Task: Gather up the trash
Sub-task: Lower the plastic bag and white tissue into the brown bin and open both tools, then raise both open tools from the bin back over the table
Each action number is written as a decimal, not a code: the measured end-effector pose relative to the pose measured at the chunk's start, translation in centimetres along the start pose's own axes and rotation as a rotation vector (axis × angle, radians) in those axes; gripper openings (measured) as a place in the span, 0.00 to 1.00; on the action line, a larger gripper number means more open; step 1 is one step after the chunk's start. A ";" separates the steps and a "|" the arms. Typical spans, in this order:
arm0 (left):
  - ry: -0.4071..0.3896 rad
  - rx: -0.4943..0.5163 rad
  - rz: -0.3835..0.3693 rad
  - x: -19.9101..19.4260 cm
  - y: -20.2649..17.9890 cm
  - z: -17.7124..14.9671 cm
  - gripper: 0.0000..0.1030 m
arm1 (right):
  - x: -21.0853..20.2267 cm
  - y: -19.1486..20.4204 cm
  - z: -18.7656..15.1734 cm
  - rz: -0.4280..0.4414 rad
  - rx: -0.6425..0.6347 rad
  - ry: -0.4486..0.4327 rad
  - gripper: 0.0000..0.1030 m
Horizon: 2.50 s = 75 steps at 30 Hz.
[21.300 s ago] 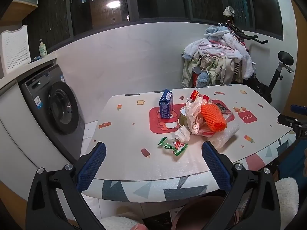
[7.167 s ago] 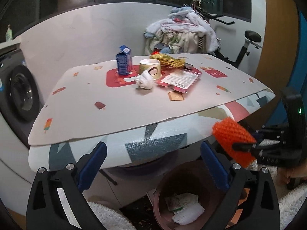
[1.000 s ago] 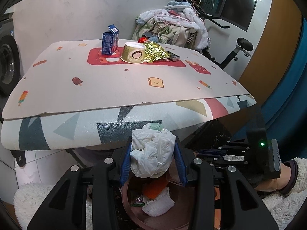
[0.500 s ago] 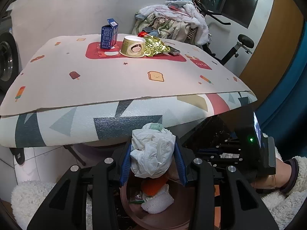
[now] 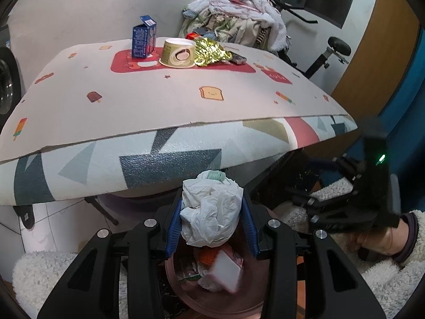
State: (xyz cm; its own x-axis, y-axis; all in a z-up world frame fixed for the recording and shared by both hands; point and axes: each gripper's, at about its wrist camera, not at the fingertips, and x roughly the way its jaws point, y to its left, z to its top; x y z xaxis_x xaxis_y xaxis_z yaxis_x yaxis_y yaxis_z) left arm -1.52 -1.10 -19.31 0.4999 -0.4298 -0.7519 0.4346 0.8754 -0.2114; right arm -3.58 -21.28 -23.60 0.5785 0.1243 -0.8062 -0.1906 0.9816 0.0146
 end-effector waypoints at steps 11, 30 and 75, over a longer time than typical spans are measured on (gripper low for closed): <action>0.068 0.076 0.003 1.8 -1.6 -0.3 0.39 | -1.8 -3.9 0.4 0.000 0.170 -0.102 0.94; 0.059 0.065 0.090 1.9 -1.3 -0.1 0.82 | -1.6 -3.7 0.3 0.007 0.164 -0.091 0.94; -0.254 0.039 0.208 -1.7 8.8 17.3 0.94 | 3.7 -14.4 18.3 -0.006 0.102 -0.109 0.94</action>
State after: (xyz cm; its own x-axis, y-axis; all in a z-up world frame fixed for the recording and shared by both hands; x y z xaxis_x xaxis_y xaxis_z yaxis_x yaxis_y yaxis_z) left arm 14.40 3.50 -9.06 0.7497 -0.2884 -0.5957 0.3293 0.9433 -0.0422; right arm 15.82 -32.24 -15.96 0.6631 0.1280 -0.7375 -0.1086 0.9913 0.0743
